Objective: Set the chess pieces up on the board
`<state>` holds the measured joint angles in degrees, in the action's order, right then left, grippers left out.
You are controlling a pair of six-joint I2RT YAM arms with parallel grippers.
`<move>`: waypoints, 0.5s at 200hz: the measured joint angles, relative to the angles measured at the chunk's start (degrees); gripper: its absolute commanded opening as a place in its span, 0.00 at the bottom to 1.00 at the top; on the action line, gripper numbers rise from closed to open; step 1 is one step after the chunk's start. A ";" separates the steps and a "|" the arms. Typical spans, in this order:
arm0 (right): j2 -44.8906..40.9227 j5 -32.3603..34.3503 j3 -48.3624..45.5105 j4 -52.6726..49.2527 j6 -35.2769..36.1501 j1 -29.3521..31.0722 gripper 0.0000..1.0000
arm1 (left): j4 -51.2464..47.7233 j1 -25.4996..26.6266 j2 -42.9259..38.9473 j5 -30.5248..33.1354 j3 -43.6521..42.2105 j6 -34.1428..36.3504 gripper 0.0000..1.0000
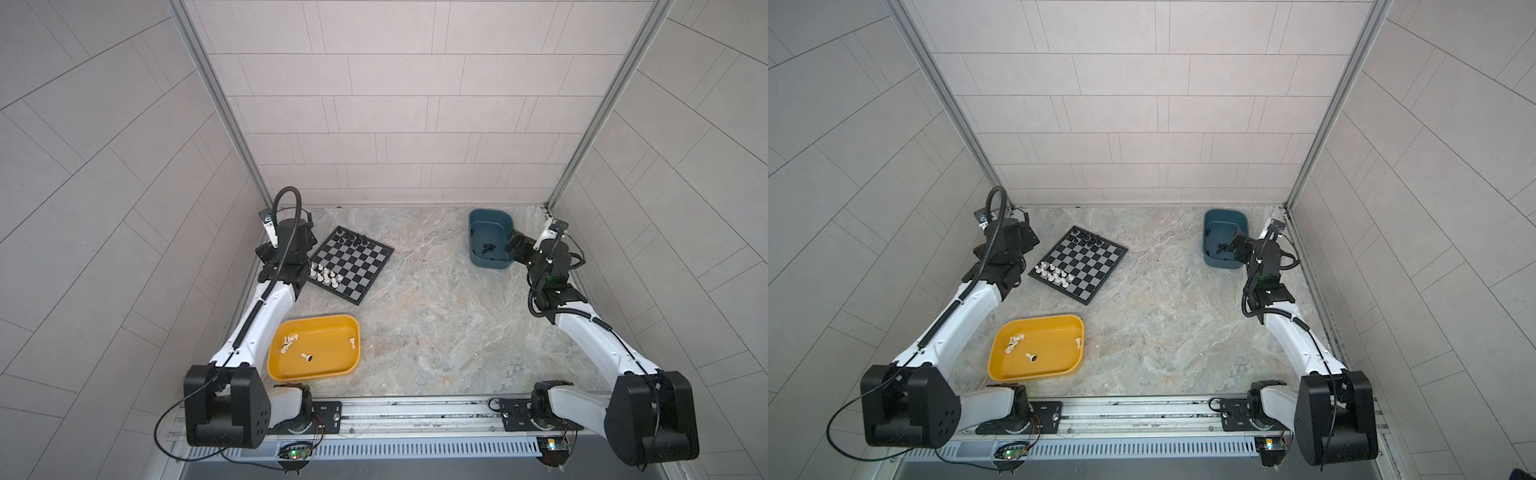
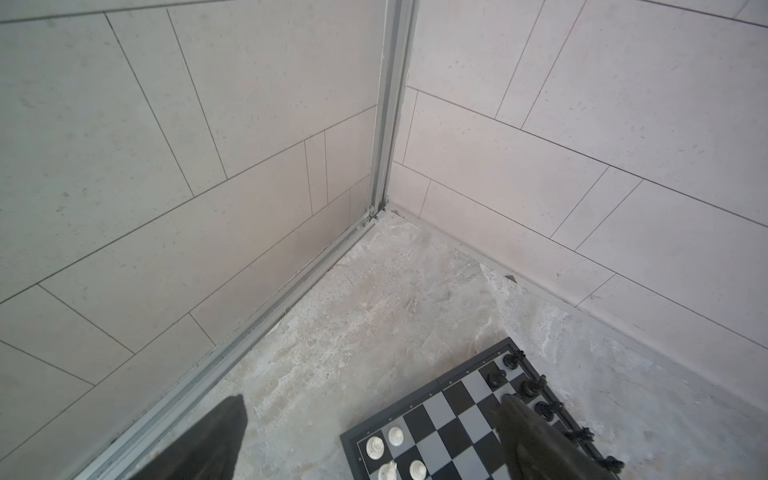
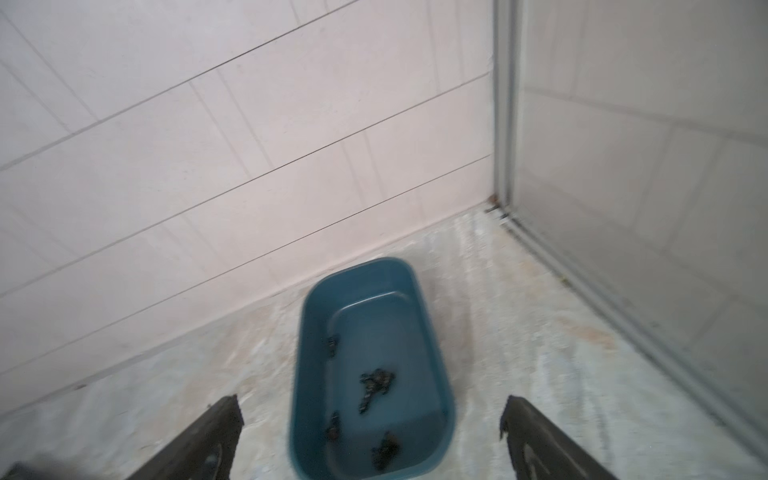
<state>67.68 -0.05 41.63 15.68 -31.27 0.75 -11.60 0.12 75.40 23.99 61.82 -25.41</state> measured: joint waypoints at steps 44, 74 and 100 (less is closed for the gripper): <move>4.85 -13.94 5.51 -11.06 -5.11 9.88 1.00 | -14.38 -8.68 22.14 -21.77 20.00 -6.88 0.47; 6.49 -18.10 9.31 -15.96 -4.57 14.62 0.98 | -20.15 -11.13 37.68 -33.42 32.94 -7.74 0.26; 8.66 -19.28 11.19 -19.10 -3.13 16.55 0.99 | -22.60 -12.11 48.09 -40.65 41.88 -8.44 0.17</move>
<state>76.34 -19.33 52.82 -3.42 -34.39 17.30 -34.20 -11.99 123.48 -16.67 103.70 -33.85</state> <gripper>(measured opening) 0.987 0.196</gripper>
